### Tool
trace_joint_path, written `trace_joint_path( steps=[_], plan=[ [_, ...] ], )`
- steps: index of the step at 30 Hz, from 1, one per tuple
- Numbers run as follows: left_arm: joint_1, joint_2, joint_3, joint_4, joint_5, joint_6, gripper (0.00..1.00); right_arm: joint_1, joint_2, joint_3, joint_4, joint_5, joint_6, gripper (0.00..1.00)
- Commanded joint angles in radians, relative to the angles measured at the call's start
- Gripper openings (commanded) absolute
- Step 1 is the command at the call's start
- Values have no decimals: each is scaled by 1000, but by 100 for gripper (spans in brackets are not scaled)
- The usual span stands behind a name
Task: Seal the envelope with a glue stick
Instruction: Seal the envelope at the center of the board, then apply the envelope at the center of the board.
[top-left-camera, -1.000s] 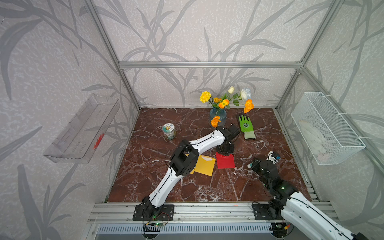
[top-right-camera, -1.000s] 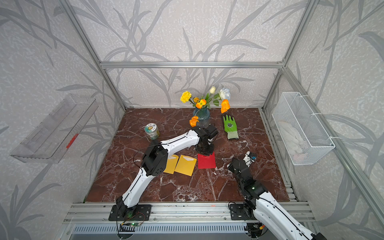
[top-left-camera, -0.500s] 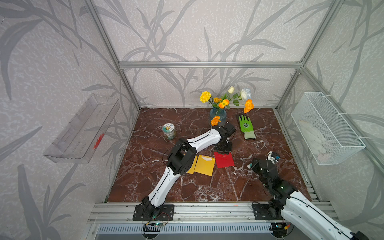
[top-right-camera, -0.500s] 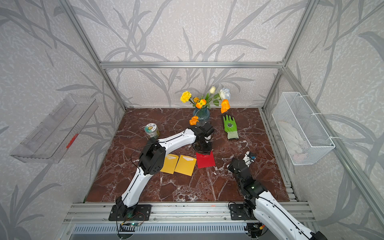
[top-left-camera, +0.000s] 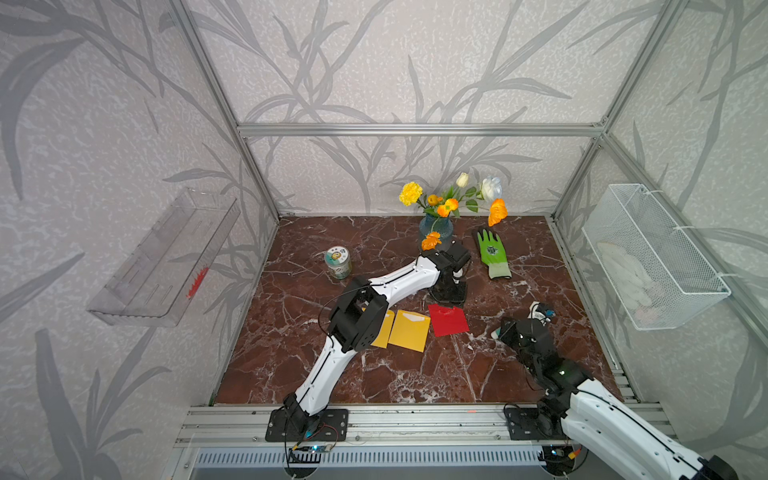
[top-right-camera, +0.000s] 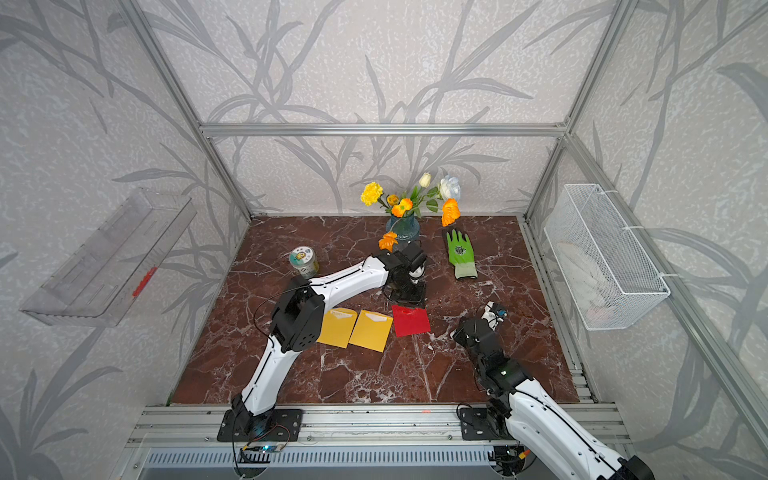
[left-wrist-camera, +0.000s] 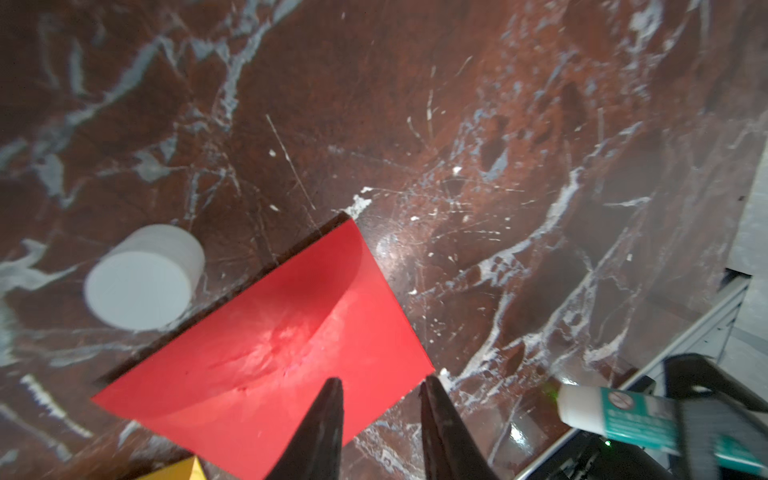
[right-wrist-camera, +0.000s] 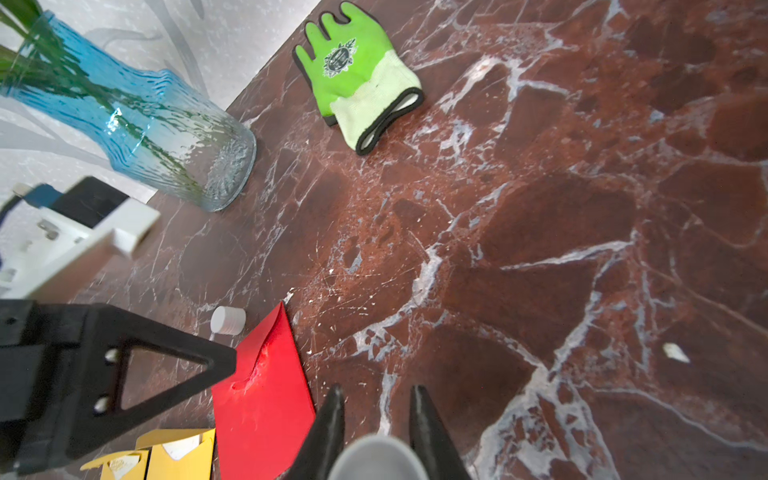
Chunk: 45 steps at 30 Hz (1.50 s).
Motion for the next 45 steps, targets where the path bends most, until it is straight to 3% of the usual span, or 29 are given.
trace_joint_path(
  steps=[1,6,11,19,23,33,45],
  plan=[
    [30,-125,-35,28,-9,-7,34,-5,0,41,99,-61,-63,0],
    [102,-267,-204,76,-39,-10,35,9,20,54,205,-126,-124,0],
    [173,-419,-405,129,-71,-25,35,102,106,105,304,-137,-232,0],
    [267,-653,-710,195,-125,-53,30,342,396,234,502,-102,-454,0],
    [291,-734,-825,235,-117,-62,25,391,542,272,616,-91,-452,0],
    [287,-741,-1069,502,34,-107,12,526,900,464,698,-25,-556,0],
    [225,-697,-1106,565,4,-109,1,527,1104,541,715,102,-570,0]
  ],
)
